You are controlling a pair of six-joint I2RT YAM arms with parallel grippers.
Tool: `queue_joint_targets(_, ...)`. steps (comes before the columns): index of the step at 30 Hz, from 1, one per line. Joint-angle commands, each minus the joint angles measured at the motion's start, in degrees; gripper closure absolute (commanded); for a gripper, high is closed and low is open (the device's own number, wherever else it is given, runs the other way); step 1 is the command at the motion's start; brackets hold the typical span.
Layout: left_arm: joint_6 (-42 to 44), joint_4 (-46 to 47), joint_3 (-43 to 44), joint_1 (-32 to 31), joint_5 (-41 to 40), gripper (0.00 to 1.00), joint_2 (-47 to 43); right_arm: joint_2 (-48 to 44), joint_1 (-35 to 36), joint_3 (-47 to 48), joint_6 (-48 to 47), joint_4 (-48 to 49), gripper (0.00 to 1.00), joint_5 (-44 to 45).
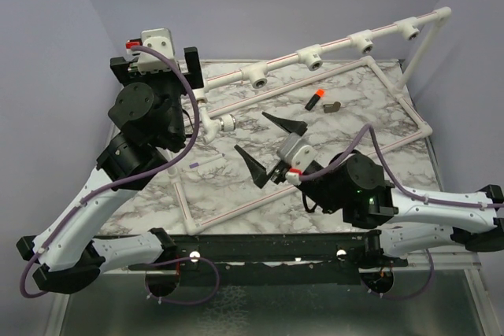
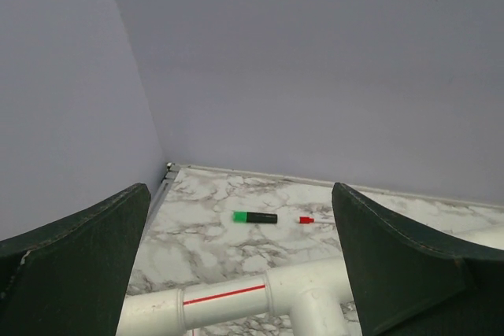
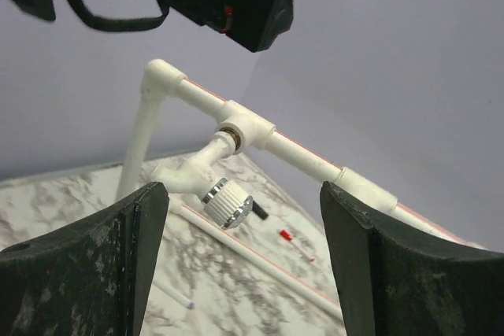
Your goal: Install the water faucets
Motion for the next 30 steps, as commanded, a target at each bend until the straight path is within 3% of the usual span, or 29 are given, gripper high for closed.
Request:
queue_joint_targets(1, 0.8, -10.1, 4.4, -0.1, 4.2, 0.01, 1.5, 2.5, 0.3, -0.9, -21.1, -3.3, 0.16, -4.9)
queue_joint_targets(10, -5.0, -18.4, 4.0, 2.1, 5.7, 0.01, 1.9, 9.8, 0.3, -3.3, -41.0, 1.9, 0.10, -6.9)
queue_joint_targets(22, -9.2, -15.4, -1.1, 12.1, 12.2, 0.01, 1.9, 19.8, 0.0, 0.0, -51.1, 11.8, 0.15, -1.6)
queue_joint_targets(30, -14.0, -13.8, -2.2, 18.1, 13.4, 0.01, 4.1, 22.9, -2.1, 1.5, -51.1, 16.7, 0.20, -0.7)
